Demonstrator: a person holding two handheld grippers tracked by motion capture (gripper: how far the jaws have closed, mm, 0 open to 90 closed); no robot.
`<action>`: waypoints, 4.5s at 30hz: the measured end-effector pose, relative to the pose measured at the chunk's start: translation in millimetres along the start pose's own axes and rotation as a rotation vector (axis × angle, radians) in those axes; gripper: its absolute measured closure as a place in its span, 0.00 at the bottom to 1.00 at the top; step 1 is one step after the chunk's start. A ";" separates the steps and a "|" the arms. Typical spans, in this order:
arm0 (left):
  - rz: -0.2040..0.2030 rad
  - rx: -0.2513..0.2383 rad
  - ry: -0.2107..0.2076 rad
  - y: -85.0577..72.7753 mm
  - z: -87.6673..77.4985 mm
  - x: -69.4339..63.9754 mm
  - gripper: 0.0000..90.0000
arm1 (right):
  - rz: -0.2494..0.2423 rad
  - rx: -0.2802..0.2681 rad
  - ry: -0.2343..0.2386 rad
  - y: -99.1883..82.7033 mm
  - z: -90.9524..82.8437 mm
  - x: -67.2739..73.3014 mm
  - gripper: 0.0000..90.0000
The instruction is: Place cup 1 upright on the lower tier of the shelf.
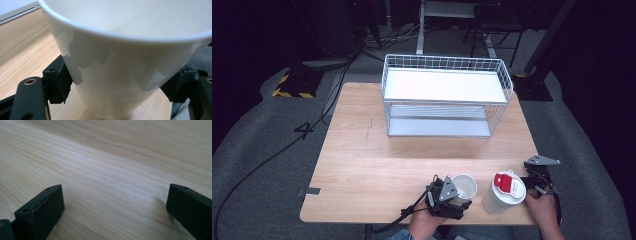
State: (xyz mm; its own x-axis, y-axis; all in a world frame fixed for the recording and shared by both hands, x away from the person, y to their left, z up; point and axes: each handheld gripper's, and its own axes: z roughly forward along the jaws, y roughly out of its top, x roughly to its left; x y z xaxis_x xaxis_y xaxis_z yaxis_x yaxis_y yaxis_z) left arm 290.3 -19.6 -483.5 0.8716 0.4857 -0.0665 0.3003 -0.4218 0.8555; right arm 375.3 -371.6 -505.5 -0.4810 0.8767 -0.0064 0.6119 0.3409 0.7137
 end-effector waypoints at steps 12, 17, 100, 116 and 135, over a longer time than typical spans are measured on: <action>0.039 -0.035 0.015 22.1 -20.4 -1.5 0.25 | -0.001 0.000 -0.001 -0.1 -0.1 0.1 0.02; 0.015 -0.032 0.028 28.1 -24.9 4.9 0.25 | 0.000 0.000 -0.002 -0.2 -0.1 0.2 0.02; -0.216 -0.138 0.409 67.2 16.5 151.9 0.25 | 0.006 0.001 -0.004 0.6 0.6 1.3 0.02; -0.292 -0.130 0.477 62.5 40.5 181.7 0.25 | 0.005 0.000 -0.007 0.8 0.9 1.7 0.02; -0.309 -0.088 0.499 64.9 68.4 197.3 0.25 | 0.010 -0.001 -0.010 1.1 1.2 2.3 0.02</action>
State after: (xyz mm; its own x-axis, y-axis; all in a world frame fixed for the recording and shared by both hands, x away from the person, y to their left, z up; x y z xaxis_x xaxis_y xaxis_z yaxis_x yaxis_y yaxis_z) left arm 508.3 -3.6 -476.2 0.4551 0.8861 -0.0882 0.4597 -0.1490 0.8755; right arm 375.6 -368.8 -505.5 -0.4683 0.8835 -0.0061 0.6163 0.3316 0.7143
